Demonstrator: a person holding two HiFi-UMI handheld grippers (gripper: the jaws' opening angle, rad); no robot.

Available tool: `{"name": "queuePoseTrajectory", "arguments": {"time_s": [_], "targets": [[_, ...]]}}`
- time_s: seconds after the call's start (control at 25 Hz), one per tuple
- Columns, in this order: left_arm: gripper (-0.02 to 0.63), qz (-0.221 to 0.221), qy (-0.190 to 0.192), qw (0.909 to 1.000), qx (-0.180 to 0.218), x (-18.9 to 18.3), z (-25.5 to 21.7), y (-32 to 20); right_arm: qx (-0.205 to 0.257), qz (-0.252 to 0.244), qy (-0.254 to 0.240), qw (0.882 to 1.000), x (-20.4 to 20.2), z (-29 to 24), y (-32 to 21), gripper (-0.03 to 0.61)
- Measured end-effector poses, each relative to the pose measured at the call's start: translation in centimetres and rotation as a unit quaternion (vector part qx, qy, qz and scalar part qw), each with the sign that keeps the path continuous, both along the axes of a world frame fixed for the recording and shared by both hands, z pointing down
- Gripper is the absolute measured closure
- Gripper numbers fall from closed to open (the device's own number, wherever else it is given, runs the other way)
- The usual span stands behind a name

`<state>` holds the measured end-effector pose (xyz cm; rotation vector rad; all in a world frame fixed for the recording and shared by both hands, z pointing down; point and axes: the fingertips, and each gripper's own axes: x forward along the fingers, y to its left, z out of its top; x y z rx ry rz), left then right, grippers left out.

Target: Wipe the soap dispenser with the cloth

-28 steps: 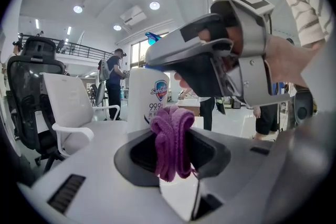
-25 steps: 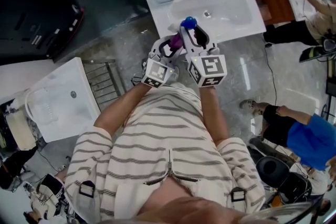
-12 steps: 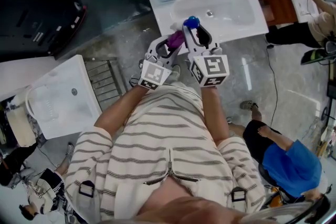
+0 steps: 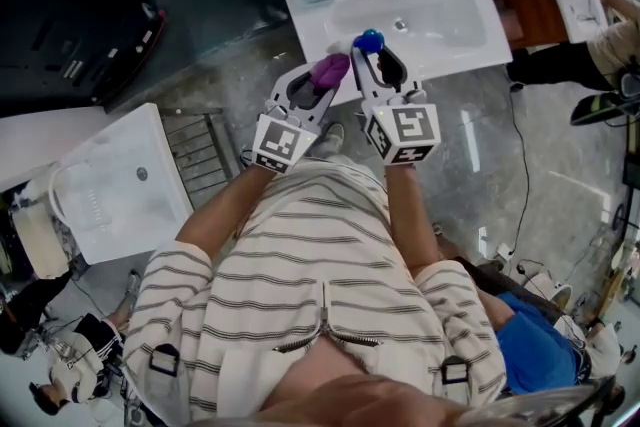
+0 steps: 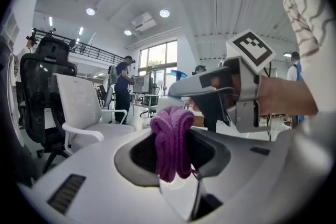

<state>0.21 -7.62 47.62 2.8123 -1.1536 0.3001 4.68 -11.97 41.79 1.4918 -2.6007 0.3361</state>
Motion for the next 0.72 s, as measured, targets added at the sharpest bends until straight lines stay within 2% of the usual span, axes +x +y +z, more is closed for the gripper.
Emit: {"name": "queuePoseTrajectory", "arguments": {"time_s": [0.36, 0.72], "targets": [[0.480, -0.015, 0.013, 0.9998, 0.007, -2.5, -1.6, -1.7, 0.003, -0.012, 0.000, 1.000, 0.3, -0.3, 0.7, 0.448], [0.480, 0.064, 0.007, 0.9976, 0.025, -1.7, -2.7, -3.2, 0.008, -0.053, -0.008, 0.999, 0.2, -0.2, 1.7, 0.448]]}}
